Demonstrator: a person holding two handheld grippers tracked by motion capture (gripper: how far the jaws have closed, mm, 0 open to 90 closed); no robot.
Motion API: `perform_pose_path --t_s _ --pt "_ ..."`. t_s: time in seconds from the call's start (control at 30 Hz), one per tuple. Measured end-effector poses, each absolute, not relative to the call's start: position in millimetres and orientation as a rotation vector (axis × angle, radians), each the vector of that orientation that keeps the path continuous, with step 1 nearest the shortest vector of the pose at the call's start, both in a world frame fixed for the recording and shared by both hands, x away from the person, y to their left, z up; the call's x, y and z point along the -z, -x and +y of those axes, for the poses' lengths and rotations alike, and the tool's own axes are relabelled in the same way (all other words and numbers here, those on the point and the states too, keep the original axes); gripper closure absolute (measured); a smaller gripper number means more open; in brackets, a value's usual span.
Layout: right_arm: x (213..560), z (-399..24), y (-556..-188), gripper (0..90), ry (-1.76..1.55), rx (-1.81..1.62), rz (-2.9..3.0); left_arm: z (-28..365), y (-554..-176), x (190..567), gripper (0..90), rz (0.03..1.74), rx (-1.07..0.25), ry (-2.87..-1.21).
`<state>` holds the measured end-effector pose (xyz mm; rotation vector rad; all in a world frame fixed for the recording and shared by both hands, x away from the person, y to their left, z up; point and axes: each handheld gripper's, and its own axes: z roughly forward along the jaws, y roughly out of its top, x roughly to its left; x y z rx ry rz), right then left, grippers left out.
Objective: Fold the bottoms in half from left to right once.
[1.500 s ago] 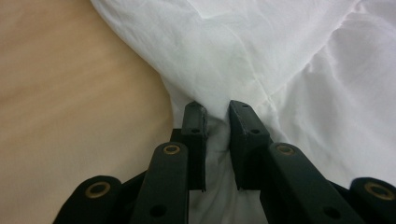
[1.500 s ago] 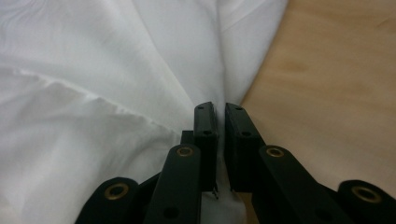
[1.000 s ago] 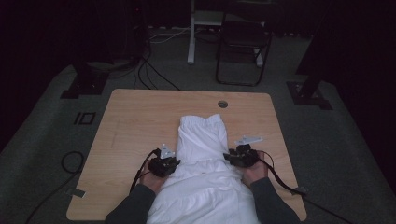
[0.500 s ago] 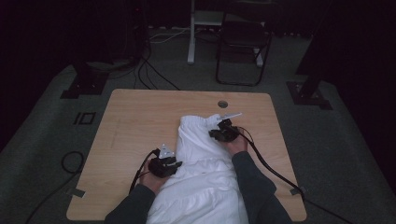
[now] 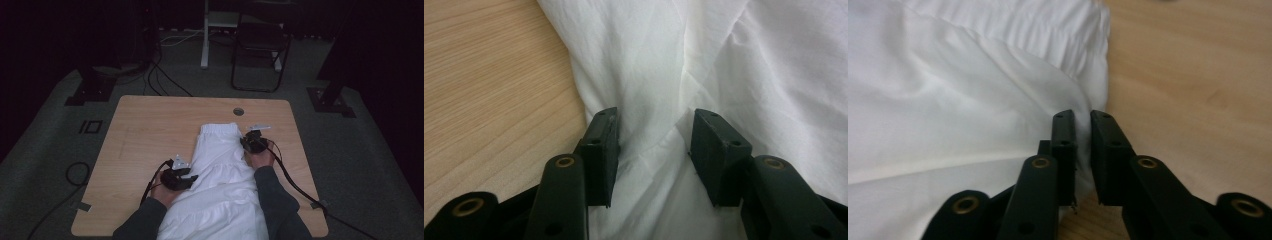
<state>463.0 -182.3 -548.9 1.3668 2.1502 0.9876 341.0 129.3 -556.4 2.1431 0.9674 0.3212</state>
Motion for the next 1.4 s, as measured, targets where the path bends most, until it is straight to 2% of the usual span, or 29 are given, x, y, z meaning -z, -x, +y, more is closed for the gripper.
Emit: perform_pose_path --t_s 0.2,0.23,0.33,0.5,0.57,0.63,0.8,1.2,1.3,1.4 --pt "555.4 -183.6 -466.0 74.9 -1.392 -0.968 2.18 127.7 -360.6 532.0 49.5 0.972 -0.4 -2.117" --pt "555.6 -183.7 -466.3 74.4 -1.394 -0.97 2.178 120.9 -375.5 521.2 49.5 0.965 -0.44 -2.1" --pt "555.8 -183.7 -466.6 75.4 -1.4 -0.974 2.175 106.0 -401.3 514.2 48.7 0.973 -0.448 -2.098" --pt "556.6 -182.5 -465.3 78.7 -1.395 -0.981 2.172 80.3 -438.2 536.1 47.7 1.02 -0.504 -2.165" --pt "556.6 -182.3 -465.1 79.4 -1.396 -0.981 2.171 79.2 -444.5 552.9 44.2 1.087 -0.496 -2.157" --pt "557.0 -181.8 -464.2 80.3 -1.393 -0.982 2.167 84.0 -442.8 555.8 43.3 1.123 -0.465 -2.098" --pt "559.1 -182.1 -456.2 81.7 -1.388 -1.012 2.161 88.7 -423.2 556.7 46.5 1.11 -0.501 -2.12" --pt "562.4 -175.7 -390.4 82.2 -1.283 -1.036 2.241 95.3 -338.6 564.6 46.4 1.081 -0.485 -2.077" --pt "563.5 -176.3 -382.3 82.2 -1.267 -1.044 2.243 95.0 -330.3 563.0 46.4 1.086 -0.456 -2.087" --pt "564.5 -178.1 -381.5 82.2 -1.278 -1.066 2.239 99.0 -336.4 555.5 44.8 1.113 -0.371 -2.103"
